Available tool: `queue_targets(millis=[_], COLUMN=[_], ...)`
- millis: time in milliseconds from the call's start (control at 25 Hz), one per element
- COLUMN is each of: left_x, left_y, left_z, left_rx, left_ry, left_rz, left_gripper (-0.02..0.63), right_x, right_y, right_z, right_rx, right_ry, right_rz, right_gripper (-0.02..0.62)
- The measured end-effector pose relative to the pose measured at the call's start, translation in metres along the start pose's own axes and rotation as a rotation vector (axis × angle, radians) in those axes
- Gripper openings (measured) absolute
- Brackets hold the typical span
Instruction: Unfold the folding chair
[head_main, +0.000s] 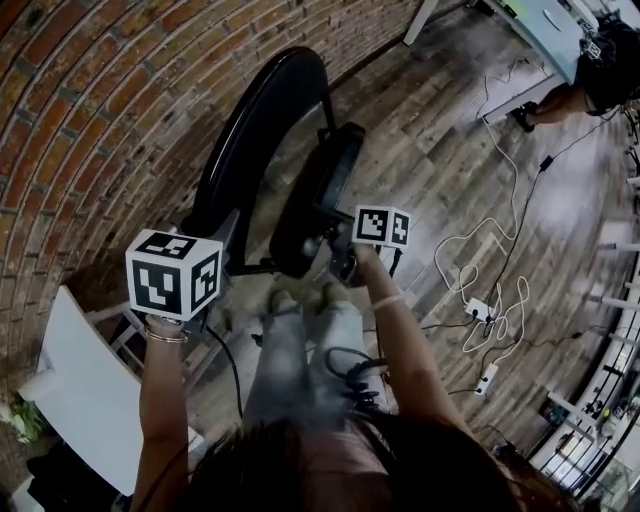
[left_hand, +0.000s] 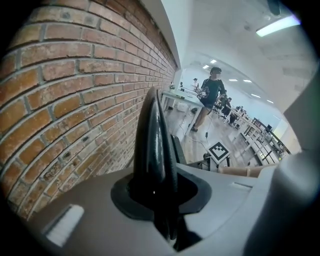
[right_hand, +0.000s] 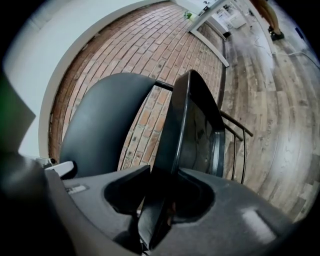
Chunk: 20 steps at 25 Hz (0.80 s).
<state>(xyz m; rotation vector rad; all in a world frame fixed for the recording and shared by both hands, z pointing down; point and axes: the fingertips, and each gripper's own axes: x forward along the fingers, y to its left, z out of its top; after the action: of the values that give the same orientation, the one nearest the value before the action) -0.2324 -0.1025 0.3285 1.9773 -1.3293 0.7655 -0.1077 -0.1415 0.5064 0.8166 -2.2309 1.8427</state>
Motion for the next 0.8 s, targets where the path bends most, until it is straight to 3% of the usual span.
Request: queue_targets(millis=[800], left_x=[0.010], left_y=[-0.033], left_z=[-0.007], left_rx=[-0.024], left_ry=[-0.021], left_rz=[0.015], left_gripper=[0.057], right_x=[-0.064], right_y=[-0.052], right_z=[-0.008], right_rx=[0.064], right_ry=[0.004], right_rz=[0.019], right_gripper=[0.143])
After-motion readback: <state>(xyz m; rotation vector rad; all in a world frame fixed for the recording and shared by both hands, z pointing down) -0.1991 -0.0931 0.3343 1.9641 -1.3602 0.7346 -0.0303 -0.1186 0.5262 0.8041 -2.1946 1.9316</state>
